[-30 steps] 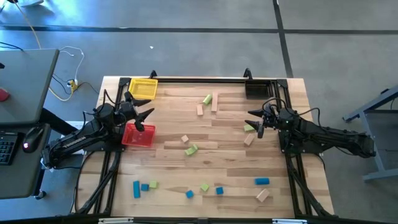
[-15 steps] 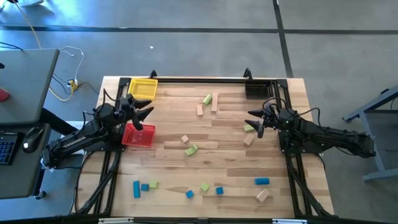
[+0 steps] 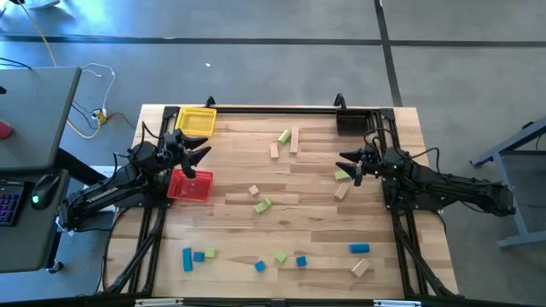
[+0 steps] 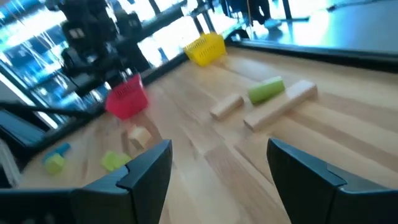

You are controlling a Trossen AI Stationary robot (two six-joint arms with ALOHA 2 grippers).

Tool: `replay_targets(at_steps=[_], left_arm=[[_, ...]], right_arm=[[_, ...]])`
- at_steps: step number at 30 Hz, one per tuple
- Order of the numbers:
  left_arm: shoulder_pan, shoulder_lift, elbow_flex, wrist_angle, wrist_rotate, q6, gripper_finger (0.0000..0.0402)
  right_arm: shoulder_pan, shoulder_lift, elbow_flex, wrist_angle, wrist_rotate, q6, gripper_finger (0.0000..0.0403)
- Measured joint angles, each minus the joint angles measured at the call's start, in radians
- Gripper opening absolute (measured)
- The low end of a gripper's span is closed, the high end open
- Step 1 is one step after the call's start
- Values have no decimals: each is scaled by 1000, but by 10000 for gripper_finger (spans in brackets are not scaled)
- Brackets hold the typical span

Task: Sort & place blocks by color
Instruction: Put the green block into the black bin

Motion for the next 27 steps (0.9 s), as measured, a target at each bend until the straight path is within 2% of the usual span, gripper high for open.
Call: replay_targets(at_steps=[6, 11, 20, 27], left_arm=[[0, 0, 0, -1, 0, 0, 189], [0, 0, 0, -1, 0, 0, 189], [0, 0, 0, -1, 0, 0, 188], [0, 0, 0, -2, 0, 0, 189]], right_arm=[[0, 8, 95, -17, 28, -87, 249], [0, 78, 250, -199, 96, -198, 249], [0, 328, 521, -614, 141, -291, 249], [0, 529, 608, -665, 91, -276, 249]])
